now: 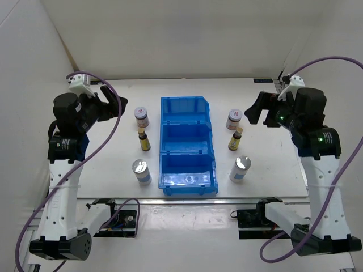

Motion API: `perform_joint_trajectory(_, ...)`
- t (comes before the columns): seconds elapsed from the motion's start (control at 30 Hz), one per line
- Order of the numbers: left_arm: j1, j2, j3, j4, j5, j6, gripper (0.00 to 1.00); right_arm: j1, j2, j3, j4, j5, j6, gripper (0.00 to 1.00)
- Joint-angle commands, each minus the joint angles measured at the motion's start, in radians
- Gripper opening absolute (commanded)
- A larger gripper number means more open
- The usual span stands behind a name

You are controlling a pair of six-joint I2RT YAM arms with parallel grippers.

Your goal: Organize the condiment bottles

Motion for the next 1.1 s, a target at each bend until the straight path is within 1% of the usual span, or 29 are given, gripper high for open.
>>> perform_joint_trajectory(0.0, 0.000, 0.008, 0.055, -0.037, 0.021, -0.012, 1.00, 0.012, -0.035, 0.014, -0.022, 0.128, -0.005, 1.00)
perform_joint_trajectory(0.07, 0.000, 0.020, 0.055, -0.092, -0.059, -0.127, 1.00, 0.023, -0.072, -0.010, 0.007, 0.117, -0.005, 1.00)
perform_joint_trajectory(0.1, 0.000, 0.032, 0.055, -0.107, -0.077, -0.175, 1.00, 0.041, -0.089, -0.028, 0.030, 0.075, -0.029, 1.00)
perform_joint_trajectory(0.13, 0.000, 0.032, 0.064, -0.108, -0.077, -0.187, 1.00, 0.066, -0.122, -0.071, 0.050, -0.035, -0.087, 1.00)
perform_joint_trajectory(0.17, 0.000, 0.032, 0.064, -0.108, -0.064, -0.187, 1.00, 0.075, -0.136, -0.093, 0.075, -0.089, -0.106, 1.00)
perform_joint_trajectory(0.23, 0.000, 0.032, 0.050, -0.108, -0.036, -0.236, 1.00, 0.087, -0.158, -0.136, 0.084, -0.131, -0.085, 1.00)
perform_joint_trajectory(0.27, 0.000, 0.032, 0.041, -0.108, -0.007, -0.236, 1.00, 0.087, -0.167, -0.148, 0.084, -0.131, -0.069, 1.00)
perform_joint_trajectory(0.3, 0.000, 0.032, 0.023, -0.108, 0.084, -0.236, 1.00, 0.087, -0.167, -0.159, 0.072, -0.131, -0.057, 1.00)
perform_joint_trajectory(0.37, 0.000, 0.032, 0.000, -0.097, 0.189, -0.236, 1.00, 0.087, -0.167, -0.171, 0.038, -0.147, -0.048, 1.00)
perform_joint_trajectory(0.4, 0.000, 0.032, -0.035, -0.083, 0.268, -0.236, 1.00, 0.087, -0.167, -0.171, 0.024, -0.159, -0.048, 1.00)
perform_joint_trajectory(0.43, -0.009, 0.012, -0.054, -0.083, 0.286, -0.236, 1.00, 0.087, -0.167, -0.171, 0.006, -0.159, -0.048, 1.00)
perform_joint_trajectory(0.47, -0.009, -0.003, -0.071, -0.083, 0.263, -0.236, 1.00, 0.087, -0.167, -0.182, -0.003, -0.159, -0.048, 1.00)
perform_joint_trajectory(0.5, -0.046, -0.040, -0.101, -0.083, 0.231, -0.221, 1.00, 0.087, -0.176, -0.182, -0.023, -0.159, -0.048, 1.00)
perform_joint_trajectory(0.53, -0.055, -0.055, -0.117, -0.101, 0.202, -0.221, 1.00, 0.087, -0.191, -0.182, -0.023, -0.159, -0.048, 1.00)
perform_joint_trajectory(0.6, -0.055, -0.075, -0.158, -0.101, 0.231, -0.210, 1.00, 0.087, -0.224, -0.211, -0.048, -0.133, -0.040, 1.00)
perform_joint_trajectory(0.63, -0.075, -0.092, -0.213, -0.071, 0.251, -0.200, 1.00, 0.087, -0.224, -0.223, -0.048, -0.118, -0.008, 1.00)
perform_joint_trajectory(0.7, -0.097, -0.132, -0.252, -0.034, 0.281, -0.190, 1.00, 0.106, -0.236, -0.246, -0.048, -0.079, 0.041, 1.00)
perform_joint_trajectory(0.73, -0.123, -0.146, -0.252, -0.034, 0.282, -0.190, 1.00, 0.106, -0.236, -0.246, -0.057, -0.079, 0.062, 1.00)
perform_joint_trajectory(0.83, -0.184, -0.207, -0.252, -0.034, 0.263, -0.135, 1.00, 0.106, -0.227, -0.246, -0.078, -0.143, 0.063, 1.00)
perform_joint_trajectory(0.9, -0.209, -0.245, -0.241, -0.034, 0.263, -0.092, 1.00, 0.106, -0.204, -0.237, -0.109, -0.153, 0.072, 1.00)
perform_joint_trajectory(0.97, -0.223, -0.313, -0.275, -0.034, 0.263, -0.063, 1.00, 0.106, -0.172, -0.237, -0.196, -0.101, 0.115, 1.00)
perform_joint_trajectory(1.07, -0.223, -0.385, -0.342, -0.058, 0.205, -0.063, 1.00, 0.115, -0.159, -0.277, -0.249, -0.038, 0.147, 1.00)
